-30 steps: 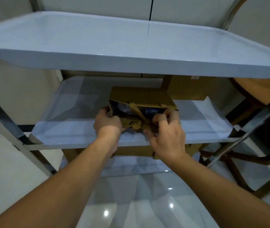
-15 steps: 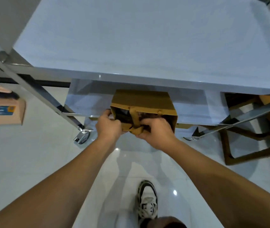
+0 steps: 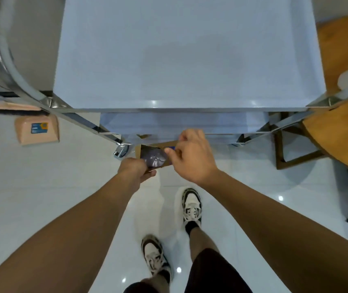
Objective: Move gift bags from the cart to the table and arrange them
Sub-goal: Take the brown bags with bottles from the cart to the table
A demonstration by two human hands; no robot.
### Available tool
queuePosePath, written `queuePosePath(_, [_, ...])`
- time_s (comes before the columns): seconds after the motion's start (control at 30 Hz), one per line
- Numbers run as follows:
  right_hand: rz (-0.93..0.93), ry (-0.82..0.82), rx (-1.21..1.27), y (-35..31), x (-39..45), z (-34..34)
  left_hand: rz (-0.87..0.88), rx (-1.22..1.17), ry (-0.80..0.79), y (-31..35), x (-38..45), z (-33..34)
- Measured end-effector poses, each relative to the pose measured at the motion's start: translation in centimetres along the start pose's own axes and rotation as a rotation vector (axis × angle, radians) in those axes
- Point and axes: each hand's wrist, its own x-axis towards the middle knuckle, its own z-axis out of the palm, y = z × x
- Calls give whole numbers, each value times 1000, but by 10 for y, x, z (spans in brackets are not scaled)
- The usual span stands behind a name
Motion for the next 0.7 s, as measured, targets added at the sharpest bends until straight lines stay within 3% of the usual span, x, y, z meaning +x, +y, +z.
queuePosePath(0.23, [195,-144,194,-37,-54,-39,35,498,-114,-6,-78,-37])
queuePosePath(0.37, [203,-143,172,-59,-108,-69,205,896,-119,-18,-124,-62])
queuePosePath(0.7, [304,390,165,-114,-290,-151,869,1232,-391,-38,-286,-50])
